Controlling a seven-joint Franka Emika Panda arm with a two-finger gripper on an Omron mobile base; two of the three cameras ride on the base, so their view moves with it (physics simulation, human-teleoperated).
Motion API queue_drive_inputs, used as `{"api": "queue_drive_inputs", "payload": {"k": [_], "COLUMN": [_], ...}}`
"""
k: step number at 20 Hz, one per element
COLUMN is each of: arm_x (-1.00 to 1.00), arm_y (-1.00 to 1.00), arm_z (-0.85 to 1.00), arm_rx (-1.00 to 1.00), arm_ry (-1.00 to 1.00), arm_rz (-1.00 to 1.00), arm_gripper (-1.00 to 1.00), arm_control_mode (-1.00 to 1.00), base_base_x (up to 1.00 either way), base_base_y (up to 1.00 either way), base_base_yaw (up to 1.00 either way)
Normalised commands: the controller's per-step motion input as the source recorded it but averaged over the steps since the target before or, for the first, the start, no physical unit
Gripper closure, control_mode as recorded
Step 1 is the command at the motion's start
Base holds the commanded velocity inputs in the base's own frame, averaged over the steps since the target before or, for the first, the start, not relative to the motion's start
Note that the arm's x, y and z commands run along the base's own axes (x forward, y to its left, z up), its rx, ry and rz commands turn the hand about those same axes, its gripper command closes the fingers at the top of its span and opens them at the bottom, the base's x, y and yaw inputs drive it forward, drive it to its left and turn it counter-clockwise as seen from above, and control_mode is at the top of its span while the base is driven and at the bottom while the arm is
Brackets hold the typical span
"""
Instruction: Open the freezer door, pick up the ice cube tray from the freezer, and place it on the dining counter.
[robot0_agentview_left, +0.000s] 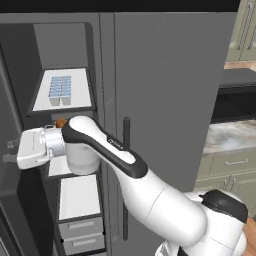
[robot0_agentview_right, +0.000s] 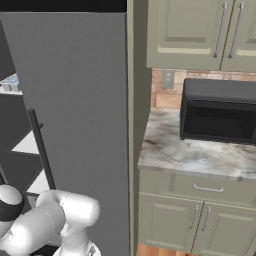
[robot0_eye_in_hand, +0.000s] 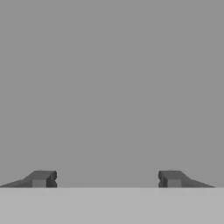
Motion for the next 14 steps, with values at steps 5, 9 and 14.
{"api": "queue_drive_inputs", "payload": {"k": [5, 9, 14], "arm_x": [-0.12, -0.07, -0.13], "arm_y": [0.28, 0.01, -0.44], "arm_z": [0.04, 0.03, 0.06], "arm_rx": [0.0, 0.0, 0.0], "arm_ry": [0.0, 0.0, 0.0], "arm_rz": [-0.05, -0.07, -0.08], "arm_gripper": [-1.0, -1.0, -1.0], "arm_control_mode": [-1.0, -1.0, -1.0], "base_base_x": [0.0, 0.0, 0.0], "base_base_y": [0.0, 0.0, 0.0], "base_base_yaw": [0.0, 0.0, 0.0]}}
